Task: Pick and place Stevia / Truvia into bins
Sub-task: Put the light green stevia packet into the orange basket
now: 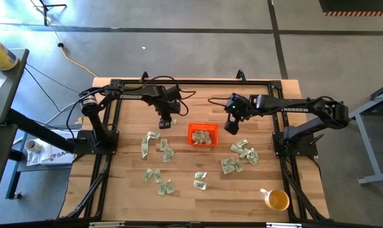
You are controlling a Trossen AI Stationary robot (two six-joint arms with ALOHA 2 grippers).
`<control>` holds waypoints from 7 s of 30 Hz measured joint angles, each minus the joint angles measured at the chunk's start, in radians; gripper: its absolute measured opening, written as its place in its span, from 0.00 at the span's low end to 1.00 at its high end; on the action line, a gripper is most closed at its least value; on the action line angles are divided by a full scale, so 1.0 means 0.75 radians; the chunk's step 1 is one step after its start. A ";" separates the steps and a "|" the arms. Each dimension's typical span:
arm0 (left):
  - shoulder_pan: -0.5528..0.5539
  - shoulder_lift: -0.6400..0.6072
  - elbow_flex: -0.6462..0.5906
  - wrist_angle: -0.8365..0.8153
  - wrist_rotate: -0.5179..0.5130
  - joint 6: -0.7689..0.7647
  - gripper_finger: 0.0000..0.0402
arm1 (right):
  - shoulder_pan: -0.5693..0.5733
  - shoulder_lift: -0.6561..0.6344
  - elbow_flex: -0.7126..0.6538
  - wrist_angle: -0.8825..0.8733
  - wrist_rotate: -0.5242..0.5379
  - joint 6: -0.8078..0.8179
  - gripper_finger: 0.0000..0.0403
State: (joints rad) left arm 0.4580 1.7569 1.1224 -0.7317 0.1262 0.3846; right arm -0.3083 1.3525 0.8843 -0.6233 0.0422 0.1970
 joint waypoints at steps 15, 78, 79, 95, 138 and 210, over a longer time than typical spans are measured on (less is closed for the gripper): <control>0.001 0.141 -0.023 0.106 -0.002 -0.131 0.53 | -0.025 0.000 -0.001 0.114 -0.047 0.053 0.77; -0.436 0.046 0.325 -0.110 -0.182 -0.536 0.59 | 0.403 -0.122 -0.289 -0.356 0.011 0.086 0.77; -0.436 0.012 0.275 -0.103 -0.182 -0.557 0.57 | 0.417 -0.122 -0.288 -0.342 0.020 0.086 0.77; -0.437 -0.412 -0.292 0.135 -0.223 -0.937 0.53 | 0.426 -0.108 -0.388 -0.065 0.029 0.088 0.77; -0.437 -0.418 -0.295 0.188 -0.234 -0.974 0.53 | 0.260 0.169 0.154 0.171 -0.180 0.181 0.02; -0.434 -0.419 -0.176 0.479 -0.305 -0.322 0.05 | 0.433 0.147 0.586 -0.773 0.709 0.329 0.70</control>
State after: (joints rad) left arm 0.1322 1.4425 0.9906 -0.3726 -0.1024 0.1431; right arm 0.0162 1.4625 1.3239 -1.2029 0.5743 0.4438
